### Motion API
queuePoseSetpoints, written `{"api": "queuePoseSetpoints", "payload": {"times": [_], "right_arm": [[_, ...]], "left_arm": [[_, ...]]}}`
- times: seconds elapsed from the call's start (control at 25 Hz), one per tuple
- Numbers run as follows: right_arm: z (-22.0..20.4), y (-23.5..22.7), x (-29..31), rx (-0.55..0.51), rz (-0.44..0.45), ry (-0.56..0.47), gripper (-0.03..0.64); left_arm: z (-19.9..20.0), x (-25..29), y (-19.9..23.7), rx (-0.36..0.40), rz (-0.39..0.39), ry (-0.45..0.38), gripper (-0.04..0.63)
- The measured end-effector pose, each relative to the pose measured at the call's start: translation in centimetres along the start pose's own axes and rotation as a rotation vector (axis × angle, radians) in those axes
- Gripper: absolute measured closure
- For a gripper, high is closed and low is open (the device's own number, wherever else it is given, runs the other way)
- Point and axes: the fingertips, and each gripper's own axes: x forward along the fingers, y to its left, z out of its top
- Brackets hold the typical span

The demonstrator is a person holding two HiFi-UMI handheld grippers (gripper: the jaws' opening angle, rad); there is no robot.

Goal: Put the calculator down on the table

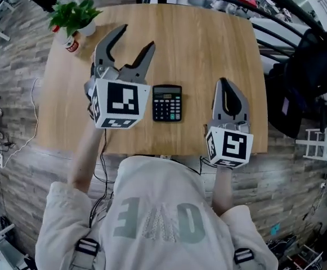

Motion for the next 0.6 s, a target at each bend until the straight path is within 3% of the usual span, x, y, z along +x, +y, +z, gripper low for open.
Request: {"api": "queuePoseSetpoints", "payload": {"times": [0.16,0.24,0.44,0.6], "right_arm": [[4.2,2.6,0.0,-0.030,0.016,-0.126,0.595],[6.0,4.4,-0.4,-0.042,0.031,-0.184,0.595],[8.2,8.0,-1.5,-0.004,0.068,-0.272,0.595],[7.4,10.8,-1.5,0.025,0.136,-0.261,0.595]], "left_arm": [[2.1,-7.9,3.3,-0.255,0.210,-0.171,0.314],[2.1,-11.5,3.9,-0.343,0.289,-0.216,0.322],[1.5,-15.9,4.4,-0.391,0.448,-0.268,0.572],[0.4,-16.1,3.4,-0.422,0.449,-0.259,0.586]]}}
